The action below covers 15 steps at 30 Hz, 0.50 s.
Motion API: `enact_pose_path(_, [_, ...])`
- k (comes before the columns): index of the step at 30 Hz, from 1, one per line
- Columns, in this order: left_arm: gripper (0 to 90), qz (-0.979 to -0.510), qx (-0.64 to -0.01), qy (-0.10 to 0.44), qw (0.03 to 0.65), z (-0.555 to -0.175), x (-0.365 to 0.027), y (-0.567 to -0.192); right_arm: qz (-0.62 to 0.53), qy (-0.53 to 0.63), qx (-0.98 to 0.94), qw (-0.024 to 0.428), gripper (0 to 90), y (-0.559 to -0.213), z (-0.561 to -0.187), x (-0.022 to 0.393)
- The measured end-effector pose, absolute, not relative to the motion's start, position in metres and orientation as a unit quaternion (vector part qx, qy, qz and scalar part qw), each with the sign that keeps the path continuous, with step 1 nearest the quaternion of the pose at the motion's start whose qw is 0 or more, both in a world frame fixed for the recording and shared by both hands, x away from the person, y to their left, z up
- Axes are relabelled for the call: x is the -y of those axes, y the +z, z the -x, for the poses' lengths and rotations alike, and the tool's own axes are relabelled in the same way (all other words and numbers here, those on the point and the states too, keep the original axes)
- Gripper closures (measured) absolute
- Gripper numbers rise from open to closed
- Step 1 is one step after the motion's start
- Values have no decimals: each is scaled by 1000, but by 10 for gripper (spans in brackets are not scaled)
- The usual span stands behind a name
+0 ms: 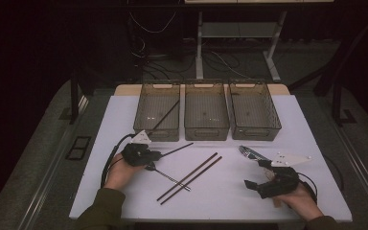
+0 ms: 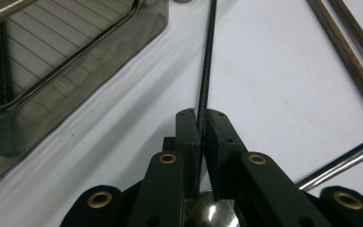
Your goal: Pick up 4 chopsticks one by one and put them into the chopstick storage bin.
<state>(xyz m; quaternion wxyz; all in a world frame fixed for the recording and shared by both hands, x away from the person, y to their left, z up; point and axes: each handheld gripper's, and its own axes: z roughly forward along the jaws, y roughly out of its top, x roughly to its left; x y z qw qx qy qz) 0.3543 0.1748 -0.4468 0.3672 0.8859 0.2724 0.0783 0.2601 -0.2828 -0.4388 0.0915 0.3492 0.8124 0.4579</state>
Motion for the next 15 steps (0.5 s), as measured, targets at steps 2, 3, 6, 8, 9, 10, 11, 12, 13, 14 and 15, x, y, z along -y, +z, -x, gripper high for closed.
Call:
enact_pose_path(2, [839, -886, -274, 80, 365, -353, -174, -447, -349, 458, -813, 92, 32, -439, -260, 283])
enact_pose_path(3, [843, -887, -271, 81, 365, -353, -174, -446, -348, 458, -813, 92, 32, -439, -260, 283])
enact_pose_path(6, [853, -891, -260, 82, 362, -354, -174, -446, -348, 458, -813, 92, 32, -439, -260, 283])
enact_pose_path(8, [857, -889, -263, 79, 366, -354, -174, -447, -348, 458, -812, 92, 32, -439, -260, 283])
enact_pose_path(9, [857, -889, -263, 78, 367, -355, -175, -447, -348, 458, -812, 92, 32, -439, -260, 283])
enact_pose_path(10, [857, -889, -261, 77, 368, -355, -175, -447, -348, 459, -812, 92, 32, -439, -260, 283])
enact_pose_path(11, [857, -891, -259, 75, 366, -356, -176, -447, -348, 459, -812, 92, 32, -439, -260, 283])
enact_pose_path(12, [857, -889, -260, 74, 369, -356, -176, -447, -348, 459, -812, 92, 32, -439, -260, 283])
enact_pose_path(13, [857, -890, -257, 73, 369, -356, -176, -447, -348, 459, -812, 91, 32, -439, -260, 283])
enact_pose_path(14, [860, -890, -255, 73, 370, -357, -176, -447, -348, 459, -812, 92, 32, -439, -260, 283])
enact_pose_path(15, [860, -891, -254, 73, 369, -357, -176, -447, -348, 459, -812, 91, 32, -439, -260, 283])
